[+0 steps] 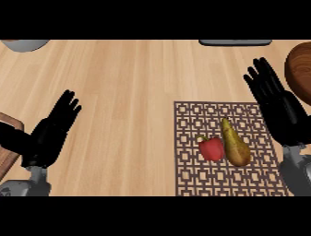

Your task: Pick the pear from the placemat and place it in the bowl

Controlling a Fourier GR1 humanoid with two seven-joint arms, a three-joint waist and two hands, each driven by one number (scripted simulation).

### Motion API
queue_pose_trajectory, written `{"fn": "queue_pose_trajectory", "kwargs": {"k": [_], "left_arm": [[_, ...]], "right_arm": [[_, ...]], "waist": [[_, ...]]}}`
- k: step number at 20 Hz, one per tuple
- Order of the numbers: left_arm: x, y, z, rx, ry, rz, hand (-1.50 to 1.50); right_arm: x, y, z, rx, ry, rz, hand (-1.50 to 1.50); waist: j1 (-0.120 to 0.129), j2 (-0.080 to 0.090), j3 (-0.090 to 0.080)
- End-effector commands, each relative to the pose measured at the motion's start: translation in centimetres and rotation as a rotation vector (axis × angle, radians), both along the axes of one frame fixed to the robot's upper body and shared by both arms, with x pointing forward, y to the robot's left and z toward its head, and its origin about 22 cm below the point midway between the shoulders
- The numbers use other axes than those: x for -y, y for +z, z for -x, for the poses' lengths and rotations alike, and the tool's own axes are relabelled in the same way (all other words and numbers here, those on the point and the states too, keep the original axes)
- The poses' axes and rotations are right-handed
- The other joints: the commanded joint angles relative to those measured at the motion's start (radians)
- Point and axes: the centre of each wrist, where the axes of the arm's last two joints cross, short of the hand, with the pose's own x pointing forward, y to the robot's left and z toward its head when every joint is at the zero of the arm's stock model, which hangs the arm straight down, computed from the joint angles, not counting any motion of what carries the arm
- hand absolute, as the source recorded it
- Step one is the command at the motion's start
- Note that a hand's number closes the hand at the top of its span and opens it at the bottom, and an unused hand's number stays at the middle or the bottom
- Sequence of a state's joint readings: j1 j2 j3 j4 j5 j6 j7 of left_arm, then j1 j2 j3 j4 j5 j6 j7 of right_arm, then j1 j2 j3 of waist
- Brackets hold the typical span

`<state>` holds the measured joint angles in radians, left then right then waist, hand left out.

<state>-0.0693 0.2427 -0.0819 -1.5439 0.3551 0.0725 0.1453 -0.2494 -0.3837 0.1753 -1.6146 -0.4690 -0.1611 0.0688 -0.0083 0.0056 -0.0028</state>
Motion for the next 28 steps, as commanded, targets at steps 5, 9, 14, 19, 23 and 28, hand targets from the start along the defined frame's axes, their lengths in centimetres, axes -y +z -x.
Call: {"fn": "queue_pose_trajectory", "kwargs": {"k": [5,9,14,19,23,28], "left_arm": [[-5.4,2.8,-1.0,0.136,0.164,-0.315,0.0],[-6.6,2.4,-0.2,0.098,0.227,-0.344,0.0],[-6.1,2.9,0.3,0.113,0.25,-0.389,0.0],[-5.0,3.2,-0.4,0.139,0.224,-0.361,0.0],[-5.9,3.8,-0.8,0.133,0.196,-0.379,0.0],[-5.5,3.0,-2.0,0.147,0.186,-0.374,0.0]], "right_arm": [[1.3,9.4,-0.2,0.461,0.202,0.438,1.5],[9.1,6.9,0.9,0.148,-0.146,1.056,-1.5],[5.3,1.9,7.6,0.304,-0.188,1.03,-1.5],[5.1,2.6,13.2,0.251,-0.236,1.111,-1.5],[3.3,5.6,12.9,0.212,-0.29,1.102,-1.5],[2.4,10.9,12.3,0.198,-0.252,1.218,-1.5]], "waist": [[0.016,-0.018,0.002],[-0.069,-0.029,-0.007],[-0.059,-0.025,0.002],[-0.03,-0.014,0.002],[0.002,-0.008,0.002],[0.005,-0.005,0.001]]}}
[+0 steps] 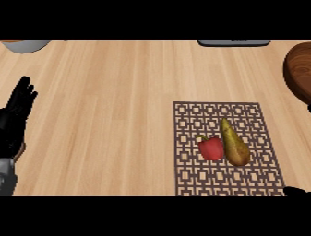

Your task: Pick the pear from the placemat and place it in the bowl

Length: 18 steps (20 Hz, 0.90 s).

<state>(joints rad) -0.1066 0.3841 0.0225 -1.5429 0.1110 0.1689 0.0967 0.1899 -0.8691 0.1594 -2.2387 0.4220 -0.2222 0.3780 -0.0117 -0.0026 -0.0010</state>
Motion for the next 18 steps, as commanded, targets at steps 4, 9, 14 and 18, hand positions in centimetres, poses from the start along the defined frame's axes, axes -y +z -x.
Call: {"fn": "queue_pose_trajectory", "kwargs": {"k": [4,9,14,18], "left_arm": [[1.2,2.8,-1.0,0.013,-0.041,-0.007,0.0],[1.6,0.9,-1.8,0.012,-0.045,0.015,0.0],[2.4,1.3,-3.0,0.013,-0.046,-0.007,0.0],[2.1,1.2,-2.1,0.001,-0.059,0.0,0.0]], "right_arm": [[-1.3,5.5,-2.2,-0.121,-0.039,0.141,-1.5],[-3.2,4.6,-4.2,-0.333,-0.044,0.29,-1.5],[-3.4,4.3,-7.9,-0.516,-0.037,0.36,-1.5],[-7.6,2.7,-10.4,-0.599,0.009,0.38,-1.5]], "waist": [[0.033,0.004,-0.001],[0.053,0.011,-0.002],[0.042,0.012,-0.001],[0.051,0.01,-0.001]]}}
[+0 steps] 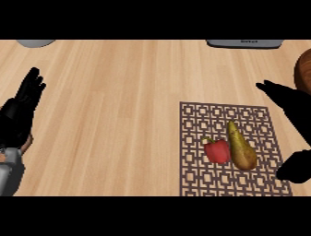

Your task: Pick the pear from the placemat and place it in the bowl

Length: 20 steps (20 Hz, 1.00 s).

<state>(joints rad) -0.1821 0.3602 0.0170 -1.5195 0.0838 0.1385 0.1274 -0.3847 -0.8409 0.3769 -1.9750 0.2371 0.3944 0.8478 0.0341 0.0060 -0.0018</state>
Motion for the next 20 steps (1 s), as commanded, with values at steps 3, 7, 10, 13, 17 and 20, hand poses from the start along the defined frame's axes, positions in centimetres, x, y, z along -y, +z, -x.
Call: {"fn": "queue_pose_trajectory", "kwargs": {"k": [3,7,10,13,17,20], "left_arm": [[-1.9,-0.6,-0.2,-0.004,0.017,0.007,0.0],[-0.9,-0.2,0.5,-0.012,0.019,0.008,0.0],[0.1,0.7,1.2,0.01,0.029,0.002,0.0],[-0.8,0.2,0.5,0.003,0.037,0.004,0.0],[-2.7,-0.1,-1.1,-0.01,0.038,0.028,0.0],[-2.8,-0.7,1.2,-0.013,0.043,0.001,0.0]], "right_arm": [[-1.6,-1.5,-2.8,-0.218,0.027,0.101,-1.5],[-4.5,-4.5,-3.2,-0.283,-0.006,0.141,-1.5],[-2.7,-5.9,-3.1,-0.297,0.012,0.183,-1.5],[-3.1,-5.5,-3.5,-0.218,0.034,0.22,-1.5],[-3.2,-6.3,-4.3,-0.101,0.055,0.249,-1.5],[-3.2,-7.5,-2.5,-0.108,0.038,0.243,-1.5]], "waist": [[-0.017,-0.001,0.0],[-0.017,-0.005,0.001],[-0.024,-0.007,0.002],[-0.029,-0.006,0.002],[-0.032,-0.003,0.002],[-0.033,-0.007,0.002]]}}
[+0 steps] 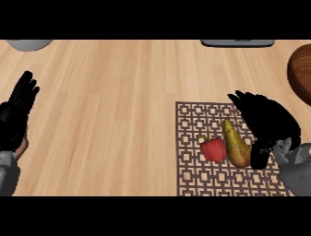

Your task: Pick the pear from the placemat and place it in the bowl

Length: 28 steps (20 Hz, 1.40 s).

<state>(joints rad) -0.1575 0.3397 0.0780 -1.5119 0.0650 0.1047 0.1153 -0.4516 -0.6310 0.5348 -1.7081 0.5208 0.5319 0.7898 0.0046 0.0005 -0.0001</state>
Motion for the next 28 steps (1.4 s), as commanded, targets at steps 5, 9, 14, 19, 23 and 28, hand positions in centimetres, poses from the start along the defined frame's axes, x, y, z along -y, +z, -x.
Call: {"fn": "queue_pose_trajectory", "kwargs": {"k": [5,9,14,19,23,28], "left_arm": [[-0.5,-0.2,1.6,0.008,0.01,-0.002,0.0],[0.6,2.4,-0.1,0.018,0.008,-0.007,0.0],[0.3,0.3,-0.7,-0.007,0.005,0.001,0.0],[0.9,-0.9,0.1,0.011,0.016,-0.035,0.0],[-0.4,0.5,-0.3,-0.003,0.003,-0.009,0.0],[0.7,0.5,2.5,0.006,0.006,-0.009,0.0]], "right_arm": [[-0.5,-5.1,0.9,-0.059,-0.022,-0.009,-1.5],[-0.2,-4.4,-0.5,-0.07,-0.026,0.022,-1.5],[-2.7,-5.7,1.4,-0.052,-0.044,-0.003,-1.5],[-0.4,-7.0,0.3,-0.053,-0.054,0.018,-1.5],[-1.1,-8.2,-1.4,-0.053,-0.061,0.014,-1.5],[-1.1,-8.6,-2.6,-0.115,0.004,-0.016,1.5]], "waist": [[0.0,-0.001,0.0],[-0.002,-0.001,0.0],[-0.005,-0.001,0.0],[-0.004,-0.001,0.0],[-0.002,0.0,0.0],[0.007,-0.001,0.0]]}}
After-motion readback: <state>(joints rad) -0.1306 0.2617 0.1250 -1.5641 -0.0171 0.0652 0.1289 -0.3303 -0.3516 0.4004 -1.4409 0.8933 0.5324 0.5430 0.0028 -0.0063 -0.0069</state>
